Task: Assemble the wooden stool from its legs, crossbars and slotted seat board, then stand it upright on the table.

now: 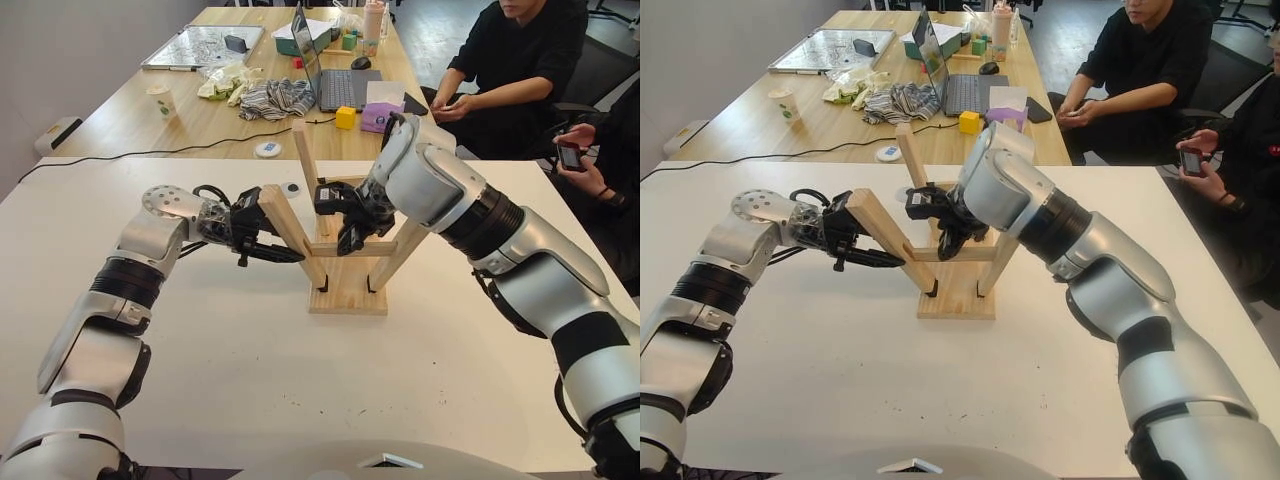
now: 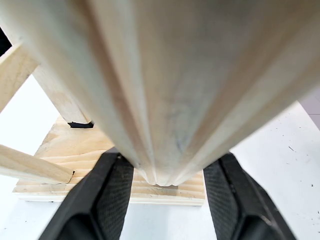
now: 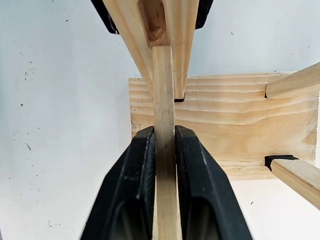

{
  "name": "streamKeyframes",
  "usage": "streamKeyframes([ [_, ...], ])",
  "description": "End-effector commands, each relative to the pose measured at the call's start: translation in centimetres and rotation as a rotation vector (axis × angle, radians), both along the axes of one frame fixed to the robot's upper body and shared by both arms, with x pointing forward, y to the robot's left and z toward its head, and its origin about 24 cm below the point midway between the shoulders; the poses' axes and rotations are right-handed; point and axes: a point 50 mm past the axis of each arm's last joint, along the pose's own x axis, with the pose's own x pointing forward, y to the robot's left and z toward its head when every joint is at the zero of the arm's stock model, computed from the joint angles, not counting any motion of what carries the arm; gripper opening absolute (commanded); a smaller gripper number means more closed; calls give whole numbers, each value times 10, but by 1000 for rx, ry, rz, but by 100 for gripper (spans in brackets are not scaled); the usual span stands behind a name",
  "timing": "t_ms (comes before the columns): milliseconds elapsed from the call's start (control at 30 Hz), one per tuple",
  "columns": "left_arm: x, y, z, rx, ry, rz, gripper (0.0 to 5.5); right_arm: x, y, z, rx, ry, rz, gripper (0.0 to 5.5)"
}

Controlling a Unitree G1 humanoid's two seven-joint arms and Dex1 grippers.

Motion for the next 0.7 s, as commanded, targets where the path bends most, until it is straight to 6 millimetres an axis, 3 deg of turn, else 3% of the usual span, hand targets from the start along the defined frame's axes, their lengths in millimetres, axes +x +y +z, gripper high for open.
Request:
streamKeyframes([
  [33,-56,-54,-97,258,352,-281,201,-15,14,6,152,10,68,42],
  [400,-58,-47,-101,278,380,-262,201,-16,14,22,199,-27,83,42],
  [700,-53,-55,-100,243,423,-222,201,-20,11,29,266,-19,69,42],
])
